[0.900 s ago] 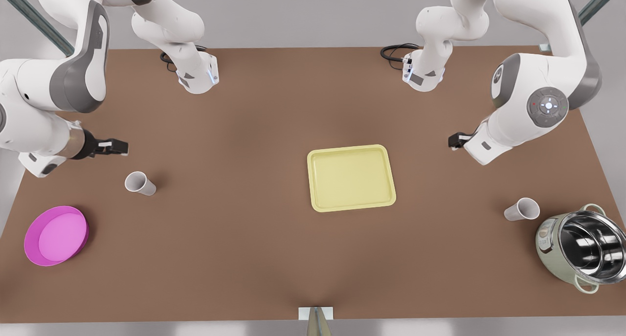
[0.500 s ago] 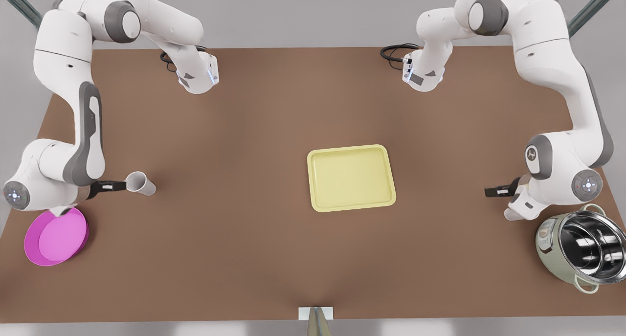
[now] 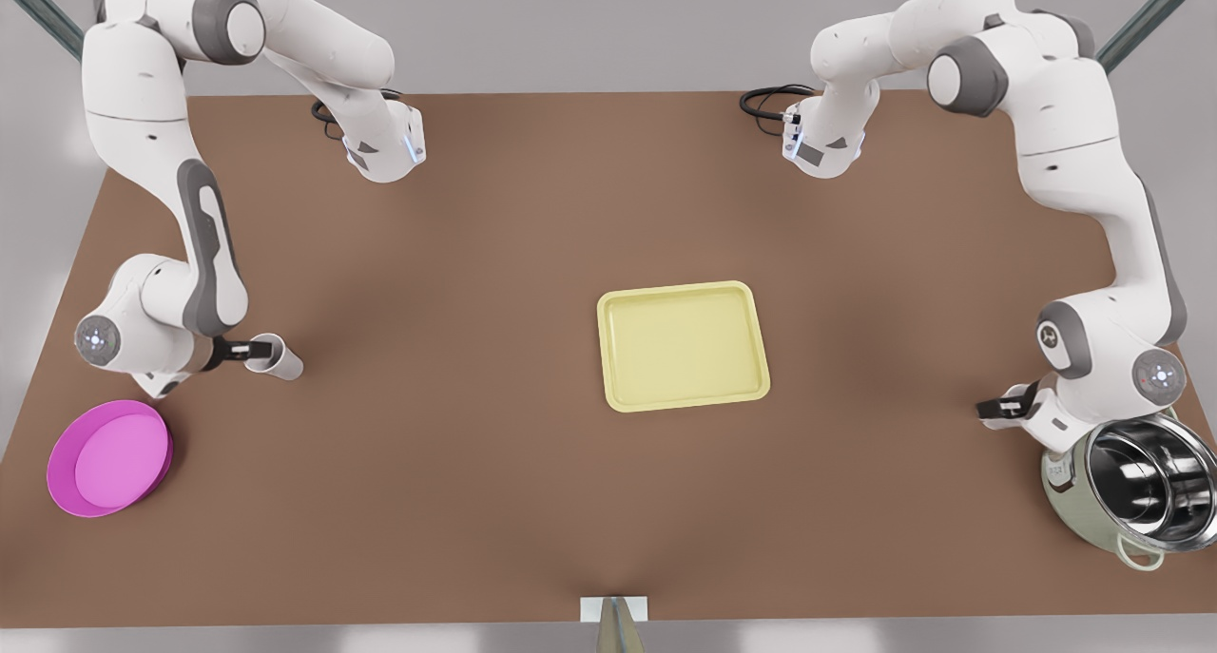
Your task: Use both arms to respectively pick up the white IKEA cups from the middle-left and middle-right positions, then place the white IKEA cups onto the middle-middle tray, ensuring that the cups remain upright and do not tip over
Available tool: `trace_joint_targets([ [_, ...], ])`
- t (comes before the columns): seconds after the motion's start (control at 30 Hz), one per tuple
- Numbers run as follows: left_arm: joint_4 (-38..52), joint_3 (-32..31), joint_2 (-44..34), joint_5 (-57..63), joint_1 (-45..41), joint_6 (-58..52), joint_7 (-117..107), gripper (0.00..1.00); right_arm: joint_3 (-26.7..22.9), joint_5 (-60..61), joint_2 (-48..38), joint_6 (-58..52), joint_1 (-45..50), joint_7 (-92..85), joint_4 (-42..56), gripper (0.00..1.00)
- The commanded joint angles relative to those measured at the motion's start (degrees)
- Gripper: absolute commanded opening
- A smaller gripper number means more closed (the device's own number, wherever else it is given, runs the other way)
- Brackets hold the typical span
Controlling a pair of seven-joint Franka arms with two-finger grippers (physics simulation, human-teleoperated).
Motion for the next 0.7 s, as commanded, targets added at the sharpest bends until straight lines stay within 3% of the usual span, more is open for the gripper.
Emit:
trace_joint_targets([
  [0.0,-0.05,0.0,0.37,-0.13,1.06,2.23,7.88,1.0,0.0,0.04,-0.01,6.34,-0.42,-4.51,-1.14,1.0],
  [0.13,-0.05,0.0,1.95,-0.13,1.24,2.23,7.71,1.0,0.08,0.04,1.31,6.87,-0.77,-4.51,-1.41,0.95],
  [0.2,-0.13,0.0,3.01,-0.3,1.15,2.23,7.53,1.0,0.0,0.04,1.57,6.87,-1.12,-4.51,-1.32,0.74],
  [0.3,-0.22,0.09,5.03,-0.3,1.77,2.31,7.53,1.0,0.0,-0.04,1.66,6.87,-0.95,-4.51,-0.88,0.58],
  [0.4,-0.4,0.09,5.47,-0.66,2.38,2.31,7.53,1.0,0.08,-0.13,1.66,6.17,-0.68,-4.68,-0.26,0.3],
  [0.43,-0.31,0.09,5.38,-0.48,2.21,2.23,7.62,0.65,0.26,-0.13,1.66,6.08,-0.6,-4.68,-0.17,0.24],
  [0.47,-0.31,0.09,5.29,-0.39,2.21,2.05,7.79,0.48,0.44,-0.05,1.66,5.9,-0.6,-4.6,0.09,0.21],
  [0.53,-0.22,0.0,4.77,-0.22,2.21,1.87,7.79,0.42,0.61,-0.13,1.57,5.73,-0.16,-4.6,0.61,0.21],
  [0.6,-0.13,0.0,4.42,-0.57,1.94,1.79,7.62,0.21,1.92,0.39,0.43,1.16,0.63,-4.33,3.08,0.21],
  [0.67,-0.13,0.0,4.06,-0.57,1.86,1.79,7.44,0.21,5.88,1.98,-1.94,-1.12,0.63,-3.37,3.78,0.21],
])
